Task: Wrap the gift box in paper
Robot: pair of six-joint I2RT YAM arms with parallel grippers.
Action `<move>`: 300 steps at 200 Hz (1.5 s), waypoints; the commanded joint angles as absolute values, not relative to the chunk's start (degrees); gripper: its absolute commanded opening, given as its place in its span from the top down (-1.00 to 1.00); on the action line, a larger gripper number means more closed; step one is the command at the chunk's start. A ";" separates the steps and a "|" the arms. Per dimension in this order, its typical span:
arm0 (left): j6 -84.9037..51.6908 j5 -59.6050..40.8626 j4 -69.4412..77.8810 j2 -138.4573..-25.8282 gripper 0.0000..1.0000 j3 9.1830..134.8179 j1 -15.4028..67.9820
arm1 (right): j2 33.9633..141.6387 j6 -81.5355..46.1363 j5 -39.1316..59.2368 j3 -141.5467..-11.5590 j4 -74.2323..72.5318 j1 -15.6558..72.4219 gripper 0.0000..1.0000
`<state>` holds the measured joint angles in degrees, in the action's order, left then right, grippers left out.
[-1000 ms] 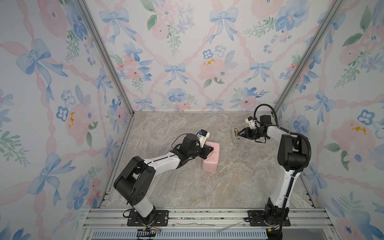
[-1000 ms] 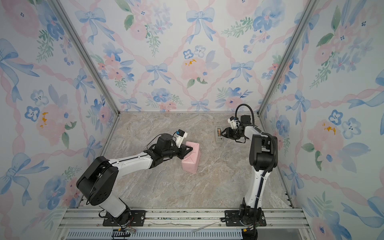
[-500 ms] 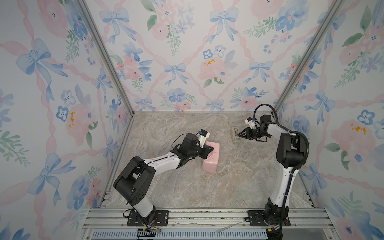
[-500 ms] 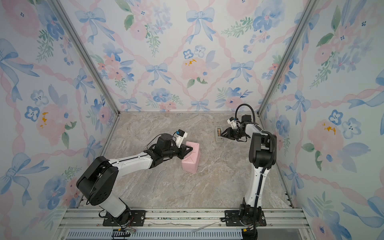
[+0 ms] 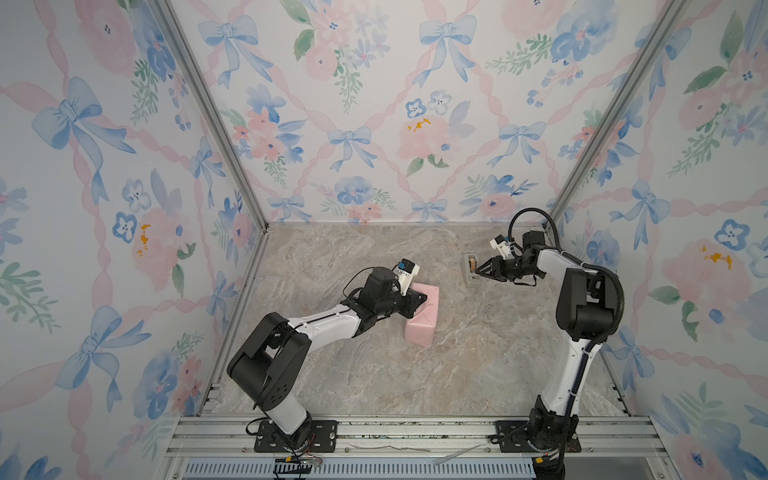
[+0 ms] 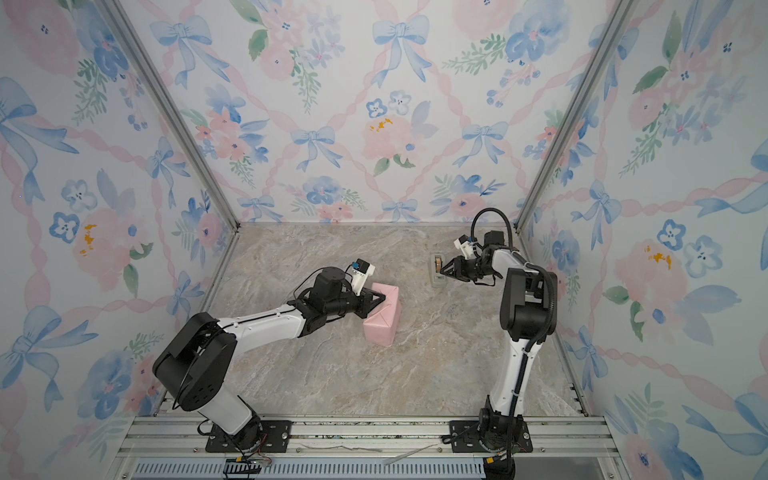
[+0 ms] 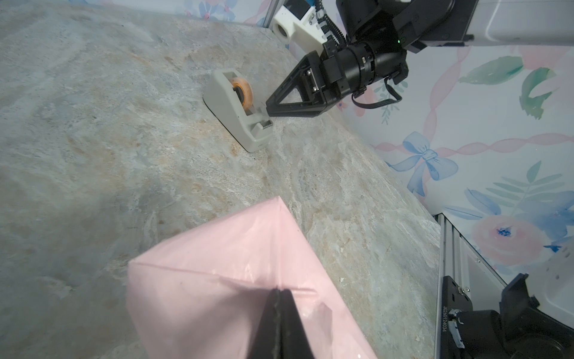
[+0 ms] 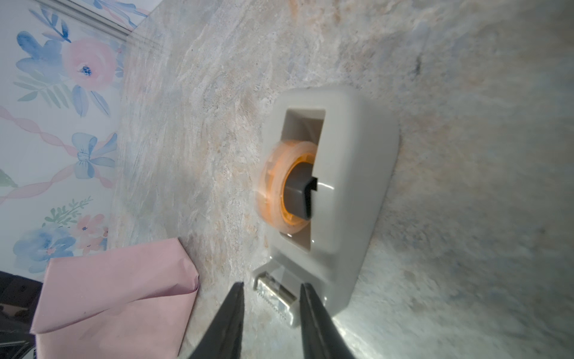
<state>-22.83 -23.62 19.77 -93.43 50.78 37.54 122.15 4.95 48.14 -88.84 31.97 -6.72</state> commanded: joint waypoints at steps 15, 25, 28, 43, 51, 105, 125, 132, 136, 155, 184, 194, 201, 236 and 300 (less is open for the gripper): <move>-23.31 -23.14 14.04 -94.75 0.89 49.83 38.23 | 122.35 4.69 51.42 -89.12 31.59 -6.99 0.33; -23.44 -23.12 14.06 -94.74 0.89 49.99 38.23 | 123.14 4.69 51.33 -89.73 31.99 -6.94 0.33; -23.45 -23.18 14.10 -94.76 0.89 50.00 38.23 | 123.32 4.62 51.26 -89.88 32.08 -6.90 0.33; -23.39 -23.17 14.07 -94.94 0.89 50.17 38.24 | 124.26 4.32 51.14 -90.67 32.21 -6.97 0.32; -23.47 -23.18 14.07 -95.04 0.89 50.27 38.23 | 124.81 4.14 51.11 -91.19 32.33 -6.96 0.31; -23.41 -23.38 14.06 -95.36 0.89 50.54 38.24 | 127.81 4.84 49.04 -94.76 35.36 -6.07 0.31; -23.36 -23.44 14.05 -95.20 0.89 50.40 38.24 | 129.55 6.02 49.21 -96.77 37.98 -5.83 0.31; -23.32 -23.31 14.04 -95.16 0.88 50.30 38.24 | 130.14 6.50 49.38 -97.55 39.26 -5.87 0.31; -23.37 -23.25 14.06 -95.11 0.88 50.27 38.30 | 130.46 6.84 49.48 -97.93 39.98 -5.85 0.31; -23.24 -23.02 14.06 -94.84 0.88 50.10 38.23 | 131.73 8.19 49.78 -99.67 42.96 -5.76 0.32; -23.12 -22.93 14.05 -94.66 0.88 50.10 38.22 | 132.69 9.05 50.18 -101.39 45.68 -5.80 0.33; -23.07 -22.91 14.05 -94.49 0.88 50.10 38.23 | 133.02 9.28 50.27 -101.99 46.75 -5.76 0.33; -23.14 -22.86 14.06 -94.56 0.88 50.10 38.28 | 133.28 9.48 50.32 -102.45 47.51 -5.66 0.33; -23.15 -23.01 13.96 -94.41 0.89 50.03 38.31 | 134.94 10.36 50.19 -104.67 50.23 -5.25 0.34; -23.15 -22.86 13.91 -94.07 0.88 49.83 38.24 | 136.99 11.23 50.27 -107.97 53.61 -4.79 0.37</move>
